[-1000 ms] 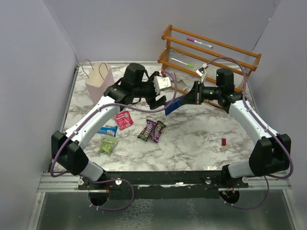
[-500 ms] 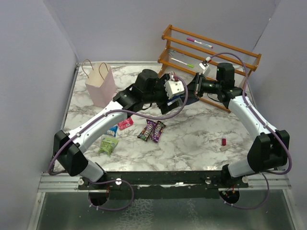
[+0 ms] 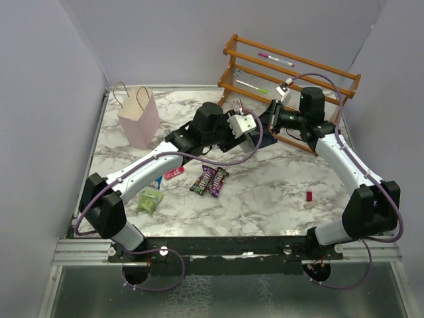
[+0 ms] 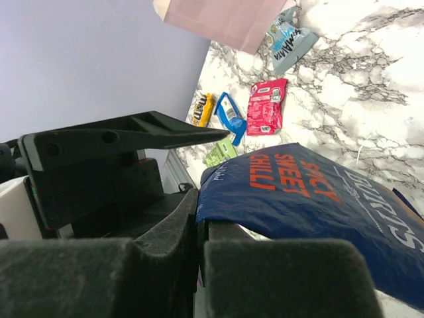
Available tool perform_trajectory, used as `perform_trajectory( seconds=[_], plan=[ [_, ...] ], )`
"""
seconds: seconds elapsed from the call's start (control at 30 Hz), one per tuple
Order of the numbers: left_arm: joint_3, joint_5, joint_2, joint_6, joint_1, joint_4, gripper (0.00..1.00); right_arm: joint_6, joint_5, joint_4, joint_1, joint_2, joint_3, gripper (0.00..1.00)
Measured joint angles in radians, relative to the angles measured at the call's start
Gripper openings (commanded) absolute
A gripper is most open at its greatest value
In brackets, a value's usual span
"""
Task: Place the snacks into the paper bag
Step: Pick up the snack from the center of the board.
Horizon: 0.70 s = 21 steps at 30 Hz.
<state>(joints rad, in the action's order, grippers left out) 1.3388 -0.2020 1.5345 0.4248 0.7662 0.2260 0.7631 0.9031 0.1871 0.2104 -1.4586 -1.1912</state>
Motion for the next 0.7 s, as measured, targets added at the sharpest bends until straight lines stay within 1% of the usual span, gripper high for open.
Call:
perform_trajectory(
  seconds=[0.07,0.17,0.23,0.3,0.33,0.37,0.5,0.57,0.63,0.7],
  plan=[
    [0.0,0.003,0.011,-0.001,0.0,-0.01,0.45,0.006,-0.001,-0.011,0.0,0.005,0.011,0.01],
    [0.0,0.004,0.024,-0.005,0.0,-0.015,0.31,0.011,-0.002,-0.02,0.0,0.014,0.026,0.01],
    [0.0,0.004,0.026,-0.008,0.0,-0.015,0.16,0.013,-0.006,-0.027,0.0,0.019,0.03,0.01],
    [0.0,0.004,0.026,-0.008,0.0,-0.017,0.0,0.014,-0.011,-0.031,0.0,0.026,0.032,0.05],
    [0.0,0.004,0.026,-0.009,0.0,-0.018,0.0,0.013,-0.014,-0.031,0.0,0.03,0.032,0.09],
    [0.0,0.004,0.026,-0.009,0.001,-0.018,0.0,0.01,-0.016,-0.031,0.0,0.034,0.033,0.15],
    [0.0,0.011,0.024,-0.006,0.001,-0.016,0.0,-0.02,-0.029,-0.031,0.0,0.043,0.035,0.49],
    [-0.001,0.027,0.021,-0.003,-0.001,-0.015,0.0,-0.048,-0.035,-0.031,0.0,0.047,0.035,0.61],
    [-0.001,0.044,0.017,0.001,-0.002,-0.012,0.0,-0.085,-0.043,-0.028,0.0,0.053,0.035,0.67],
    [-0.006,0.066,0.003,0.007,-0.011,-0.006,0.0,-0.128,-0.044,-0.022,0.0,0.055,0.035,0.69]
  ],
)
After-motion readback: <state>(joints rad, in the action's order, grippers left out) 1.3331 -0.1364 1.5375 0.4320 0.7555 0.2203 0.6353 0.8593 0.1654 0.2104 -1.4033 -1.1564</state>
